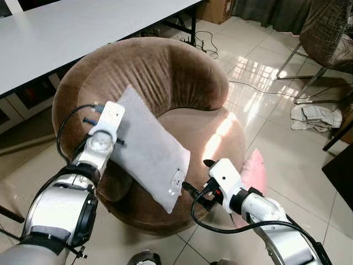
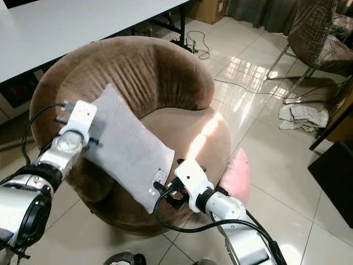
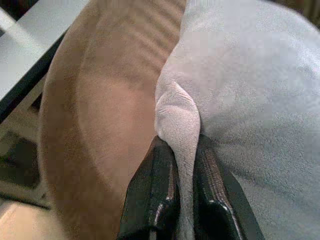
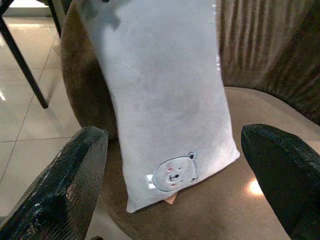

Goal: Move the pillow to the sofa from floor

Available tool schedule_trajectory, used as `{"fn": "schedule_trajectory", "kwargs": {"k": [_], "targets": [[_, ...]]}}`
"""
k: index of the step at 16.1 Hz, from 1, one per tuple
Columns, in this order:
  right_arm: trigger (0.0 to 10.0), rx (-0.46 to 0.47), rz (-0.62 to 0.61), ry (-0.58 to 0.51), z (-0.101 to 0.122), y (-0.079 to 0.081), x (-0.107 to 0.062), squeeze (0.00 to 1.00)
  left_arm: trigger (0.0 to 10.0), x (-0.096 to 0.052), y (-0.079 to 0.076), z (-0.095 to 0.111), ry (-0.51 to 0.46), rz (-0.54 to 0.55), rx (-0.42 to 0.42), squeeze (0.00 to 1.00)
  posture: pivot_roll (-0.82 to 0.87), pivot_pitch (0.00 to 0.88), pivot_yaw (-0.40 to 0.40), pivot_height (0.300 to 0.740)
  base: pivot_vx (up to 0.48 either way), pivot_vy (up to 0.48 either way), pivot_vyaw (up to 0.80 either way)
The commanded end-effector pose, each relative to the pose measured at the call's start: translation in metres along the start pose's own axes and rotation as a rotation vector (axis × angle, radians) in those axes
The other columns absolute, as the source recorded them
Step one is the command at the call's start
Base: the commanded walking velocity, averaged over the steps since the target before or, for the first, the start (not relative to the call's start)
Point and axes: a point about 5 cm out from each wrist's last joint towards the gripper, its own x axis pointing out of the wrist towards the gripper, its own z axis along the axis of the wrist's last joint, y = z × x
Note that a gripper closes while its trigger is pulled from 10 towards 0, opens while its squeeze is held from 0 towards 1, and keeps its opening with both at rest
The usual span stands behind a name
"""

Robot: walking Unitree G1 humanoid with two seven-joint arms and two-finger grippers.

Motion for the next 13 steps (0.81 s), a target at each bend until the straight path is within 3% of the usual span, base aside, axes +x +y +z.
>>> {"fn": "schedule_trajectory", "kwargs": {"k": [1,2,7,13], "targets": [[10.0,-0.006,0.017,0.004,0.001,0.001,0.001,0.0,10.0,0.002,-0.002,0.013,-0.048,-0.022,-0.025,1.0,-0.13,0.135,0.048,0.74,0.0,0.0,0.0],[10.0,-0.002,0.02,0.006,0.0,0.001,0.0,0.0,10.0,0.002,-0.005,0.016,-0.059,-0.046,-0.056,1.0,-0.13,0.134,0.049,0.74,0.0,0.0,0.0],[10.0,0.028,0.036,-0.002,-0.001,0.001,-0.005,0.0,10.0,0.003,-0.006,0.024,-0.092,-0.079,-0.041,1.0,-0.13,0.127,0.05,0.74,0.0,0.0,0.0],[10.0,0.018,0.029,-0.003,-0.001,-0.002,-0.003,0.0,10.0,0.004,0.007,0.036,-0.143,-0.047,-0.031,1.0,-0.12,0.116,0.048,0.74,0.0,0.0,0.0]]}}
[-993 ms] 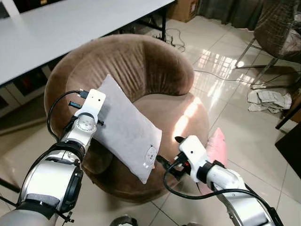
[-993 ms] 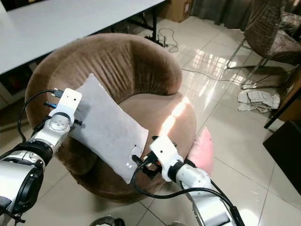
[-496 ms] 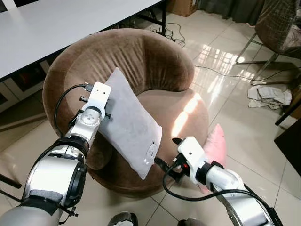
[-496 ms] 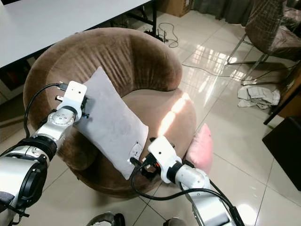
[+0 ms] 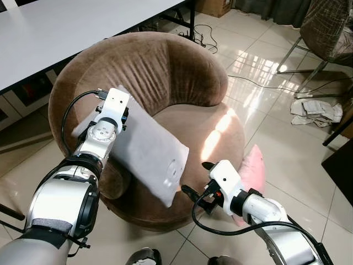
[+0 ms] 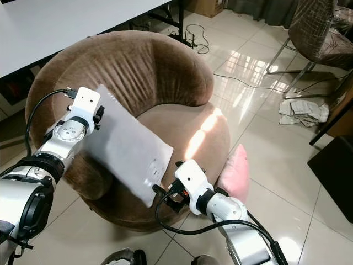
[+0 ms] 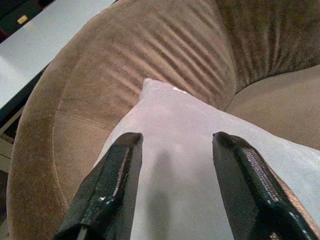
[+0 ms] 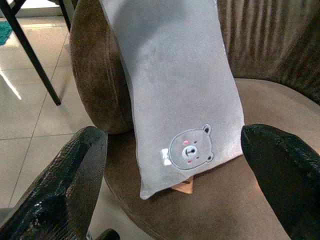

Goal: Move the pillow to the sofa from floor

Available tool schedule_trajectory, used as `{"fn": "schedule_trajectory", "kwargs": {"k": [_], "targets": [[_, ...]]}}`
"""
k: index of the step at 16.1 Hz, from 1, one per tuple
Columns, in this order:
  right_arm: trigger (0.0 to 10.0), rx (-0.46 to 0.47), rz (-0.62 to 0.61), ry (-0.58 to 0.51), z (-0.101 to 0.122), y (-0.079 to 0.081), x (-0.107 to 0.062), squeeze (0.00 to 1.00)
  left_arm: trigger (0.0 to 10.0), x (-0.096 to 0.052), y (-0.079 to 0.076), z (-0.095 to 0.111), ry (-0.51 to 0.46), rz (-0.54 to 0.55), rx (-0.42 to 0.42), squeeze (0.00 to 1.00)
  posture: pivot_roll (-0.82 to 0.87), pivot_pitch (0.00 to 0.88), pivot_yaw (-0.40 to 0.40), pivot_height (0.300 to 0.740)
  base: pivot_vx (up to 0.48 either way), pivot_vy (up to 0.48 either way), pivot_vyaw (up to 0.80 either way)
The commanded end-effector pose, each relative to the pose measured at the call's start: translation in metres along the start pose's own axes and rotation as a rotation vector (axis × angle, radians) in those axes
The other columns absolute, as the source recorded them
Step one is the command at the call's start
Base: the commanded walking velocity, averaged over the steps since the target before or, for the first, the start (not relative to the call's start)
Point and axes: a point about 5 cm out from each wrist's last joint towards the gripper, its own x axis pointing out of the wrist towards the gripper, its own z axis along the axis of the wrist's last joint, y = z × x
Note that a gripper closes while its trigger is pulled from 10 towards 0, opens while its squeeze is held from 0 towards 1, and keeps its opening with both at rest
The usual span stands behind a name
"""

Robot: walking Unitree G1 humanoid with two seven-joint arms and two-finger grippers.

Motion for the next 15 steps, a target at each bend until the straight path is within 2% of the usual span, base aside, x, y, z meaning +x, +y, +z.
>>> {"fn": "schedule_trajectory", "kwargs": {"k": [1,4,5,6,7,8,9,10,12,13,14,15], "targets": [[10.0,-0.002,-0.004,-0.007,0.001,-0.003,-0.001,0.0,10.0,0.002,0.005,0.01,-0.037,0.007,0.007,1.0,-0.12,0.114,0.049,0.74,0.0,0.0,0.0],[10.0,-0.002,-0.022,-0.01,0.001,-0.003,-0.002,0.0,10.0,0.002,0.004,0.016,-0.078,-0.014,-0.082,1.0,-0.12,0.106,0.06,0.74,0.0,0.0,0.0],[10.0,0.004,-0.052,-0.017,0.001,-0.005,-0.005,0.0,10.0,0.002,-0.001,0.019,-0.101,-0.064,-0.163,0.28,-0.12,0.101,0.061,0.74,0.0,0.0,0.0],[10.0,0.036,-0.153,-0.034,0.001,-0.01,-0.012,0.0,10.0,-0.001,-0.014,0.023,-0.186,-0.174,-0.332,0.0,-0.11,0.09,0.06,0.74,0.0,0.0,0.0],[10.0,0.045,-0.175,-0.039,0.001,-0.011,-0.013,0.0,10.0,-0.002,-0.017,0.022,-0.194,-0.198,-0.353,0.0,-0.11,0.088,0.059,0.74,0.0,0.0,0.0],[10.0,0.056,-0.273,-0.045,0.001,-0.012,-0.019,0.0,10.0,-0.016,-0.031,0.011,-0.268,-0.268,-0.355,0.0,-0.09,0.079,0.056,0.74,0.0,0.0,0.0],[10.0,0.054,-0.293,-0.048,0.001,-0.012,-0.021,0.0,10.0,-0.02,-0.035,0.009,-0.283,-0.287,-0.345,0.0,-0.09,0.079,0.056,0.74,0.0,0.0,0.0],[10.0,0.079,-0.359,-0.046,-0.002,-0.014,-0.025,0.0,10.0,-0.036,-0.041,-0.002,-0.309,-0.293,-0.318,0.0,-0.08,0.062,0.061,0.74,0.0,0.0,0.0],[10.0,0.116,-0.438,-0.053,-0.005,-0.015,-0.029,0.0,10.0,-0.071,-0.047,-0.025,-0.28,-0.288,-0.323,0.0,-0.09,0.048,0.068,0.74,0.0,0.0,0.0],[10.0,0.116,-0.45,-0.054,-0.005,-0.017,-0.029,0.0,10.0,-0.076,-0.048,-0.028,-0.274,-0.297,-0.322,0.0,-0.09,0.046,0.069,0.74,0.0,0.0,0.0],[10.0,0.149,-0.529,-0.064,-0.004,-0.023,-0.029,0.0,10.0,-0.091,-0.051,-0.032,-0.274,-0.293,-0.292,0.0,-0.08,0.034,0.06,0.74,0.0,-0.255,0.0],[10.0,0.158,-0.555,-0.059,-0.005,-0.025,-0.028,0.0,10.0,-0.094,-0.054,-0.032,-0.274,-0.301,-0.28,0.0,-0.07,0.026,0.053,0.74,0.0,-0.285,0.0]]}}
